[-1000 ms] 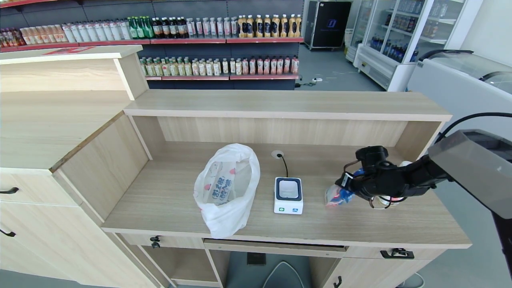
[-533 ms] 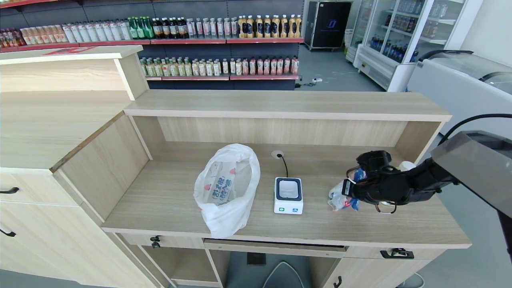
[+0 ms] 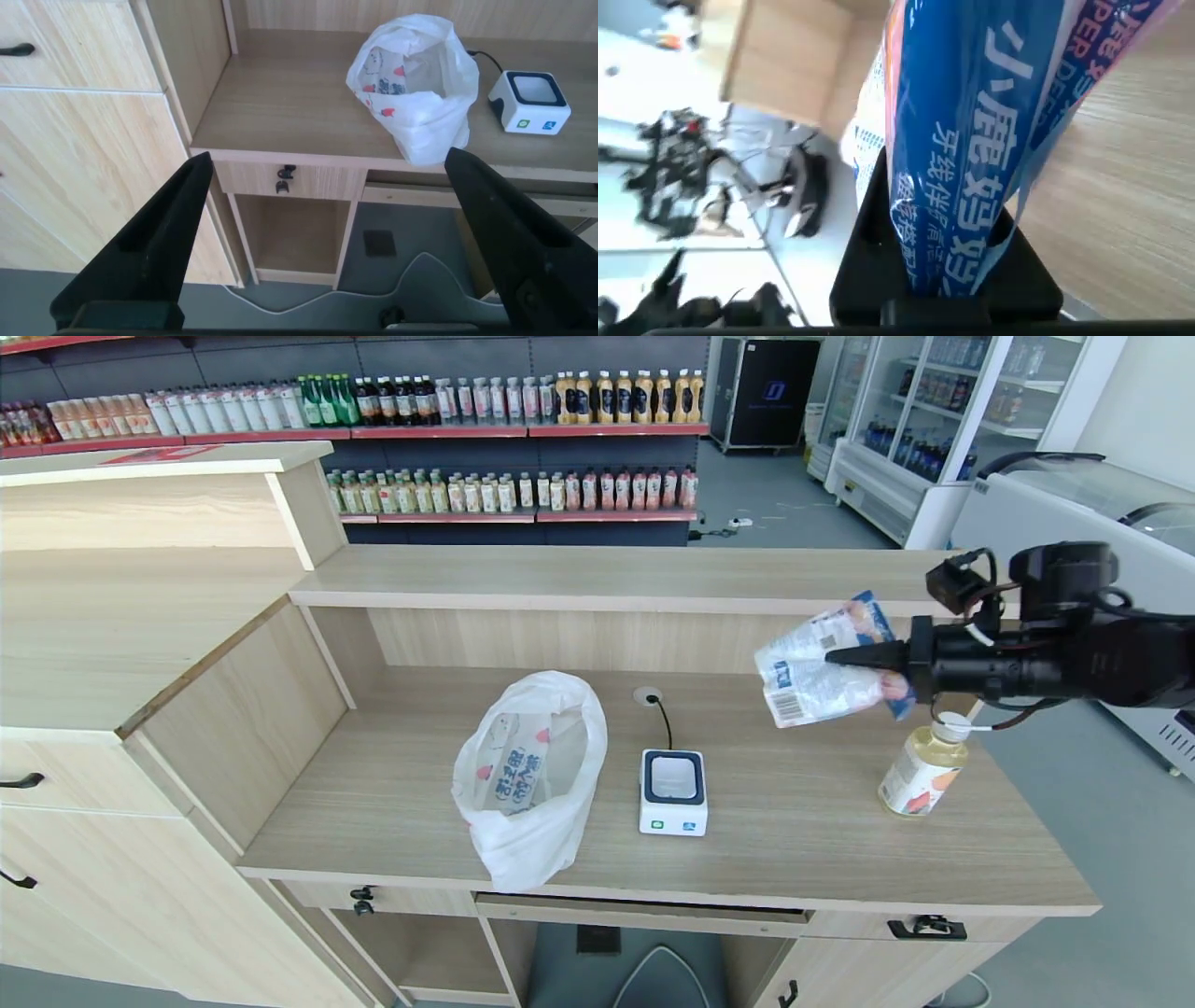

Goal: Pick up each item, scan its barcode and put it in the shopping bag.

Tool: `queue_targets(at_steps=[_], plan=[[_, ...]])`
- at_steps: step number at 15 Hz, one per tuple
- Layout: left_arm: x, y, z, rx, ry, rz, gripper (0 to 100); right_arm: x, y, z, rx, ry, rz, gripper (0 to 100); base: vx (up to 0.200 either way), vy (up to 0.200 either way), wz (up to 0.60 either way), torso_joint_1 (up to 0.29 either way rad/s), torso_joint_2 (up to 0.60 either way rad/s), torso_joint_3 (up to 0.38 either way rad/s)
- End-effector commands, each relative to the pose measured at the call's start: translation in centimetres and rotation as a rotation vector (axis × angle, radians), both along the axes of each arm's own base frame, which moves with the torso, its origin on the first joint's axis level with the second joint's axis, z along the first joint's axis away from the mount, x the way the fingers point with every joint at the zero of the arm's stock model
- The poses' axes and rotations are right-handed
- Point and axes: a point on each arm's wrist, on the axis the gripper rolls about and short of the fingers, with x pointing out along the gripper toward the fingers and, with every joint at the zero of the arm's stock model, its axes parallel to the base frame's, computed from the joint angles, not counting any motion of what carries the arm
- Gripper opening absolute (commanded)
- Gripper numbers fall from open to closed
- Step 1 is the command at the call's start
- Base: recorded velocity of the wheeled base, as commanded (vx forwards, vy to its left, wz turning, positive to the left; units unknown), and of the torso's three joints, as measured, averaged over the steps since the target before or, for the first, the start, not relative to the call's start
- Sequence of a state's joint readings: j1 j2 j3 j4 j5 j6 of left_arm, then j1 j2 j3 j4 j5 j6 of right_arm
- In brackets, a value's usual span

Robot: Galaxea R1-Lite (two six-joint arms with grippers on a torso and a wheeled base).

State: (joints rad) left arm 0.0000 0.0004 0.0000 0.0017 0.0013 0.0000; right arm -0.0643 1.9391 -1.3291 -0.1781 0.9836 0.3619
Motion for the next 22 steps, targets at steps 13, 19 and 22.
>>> queue_targets(at_steps=[13,19,22], plan=[[0.0,0.0,0.0,0.0,-0.001,0.0,100,-17.8,3.4,19.6,0.142,-0.355,0.664,0,0.0,0.0,0.0,0.0,0.0,0.0],[0.0,0.0,0.0,-0.002,-0.001,0.0,100,-18.4,4.3,20.0,0.149,-0.358,0.688,0,0.0,0.0,0.0,0.0,0.0,0.0],[0.0,0.0,0.0,0.0,-0.001,0.0,100,-18.5,5.2,18.6,0.136,-0.41,0.563,0,0.0,0.0,0.0,0.0,0.0,0.0]])
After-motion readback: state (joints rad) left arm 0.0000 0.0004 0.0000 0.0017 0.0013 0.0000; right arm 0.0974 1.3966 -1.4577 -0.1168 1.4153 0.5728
